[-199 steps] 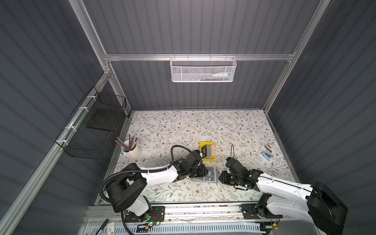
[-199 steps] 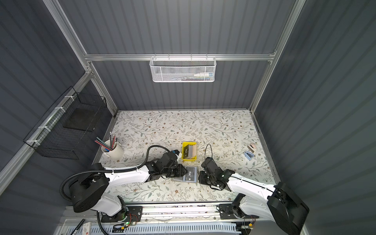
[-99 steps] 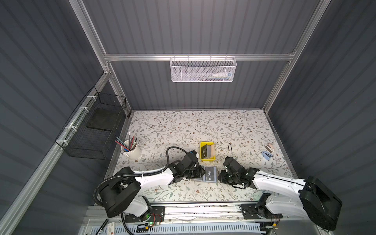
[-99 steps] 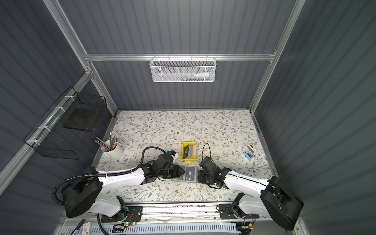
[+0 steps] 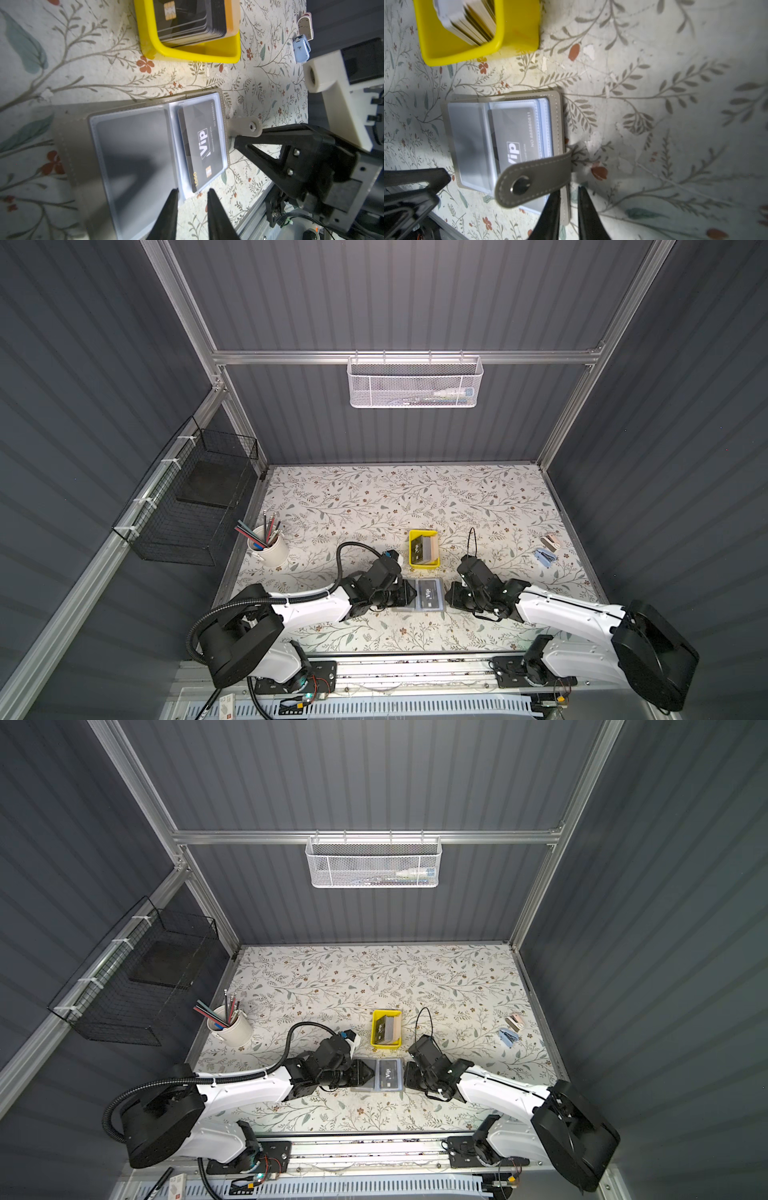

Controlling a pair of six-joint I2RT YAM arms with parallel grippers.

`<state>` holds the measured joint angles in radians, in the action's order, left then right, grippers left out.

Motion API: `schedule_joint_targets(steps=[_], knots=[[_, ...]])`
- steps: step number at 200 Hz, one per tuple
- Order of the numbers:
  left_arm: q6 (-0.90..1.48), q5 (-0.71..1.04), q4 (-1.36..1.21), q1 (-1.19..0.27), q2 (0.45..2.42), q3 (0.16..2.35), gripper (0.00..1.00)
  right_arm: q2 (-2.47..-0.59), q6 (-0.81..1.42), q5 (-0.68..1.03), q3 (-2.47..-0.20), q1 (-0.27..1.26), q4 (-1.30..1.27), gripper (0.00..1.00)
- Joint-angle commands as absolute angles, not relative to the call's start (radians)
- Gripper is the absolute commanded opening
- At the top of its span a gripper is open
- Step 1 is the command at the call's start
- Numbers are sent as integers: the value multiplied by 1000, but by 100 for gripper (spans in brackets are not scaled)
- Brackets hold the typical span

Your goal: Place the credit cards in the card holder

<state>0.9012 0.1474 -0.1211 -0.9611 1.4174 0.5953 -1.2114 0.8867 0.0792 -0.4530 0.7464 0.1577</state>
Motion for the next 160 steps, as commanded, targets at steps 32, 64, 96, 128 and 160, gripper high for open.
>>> schedule_joint_targets(steps=[32, 64, 96, 128, 160], knots=[[896, 147, -150, -957, 1414, 591, 27, -1241, 856, 89, -493, 713, 165, 19], [900, 147, -155, -957, 1414, 589, 27, -1247, 851, 99, -505, 706, 167, 19], [906, 154, -126, -959, 1436, 611, 26, -1207, 860, 110, -482, 711, 179, 19], [921, 166, -150, -962, 1457, 618, 25, -1125, 876, 122, -426, 714, 186, 20], [921, 170, -156, -971, 1487, 638, 24, -1020, 878, 142, -378, 716, 202, 23]])
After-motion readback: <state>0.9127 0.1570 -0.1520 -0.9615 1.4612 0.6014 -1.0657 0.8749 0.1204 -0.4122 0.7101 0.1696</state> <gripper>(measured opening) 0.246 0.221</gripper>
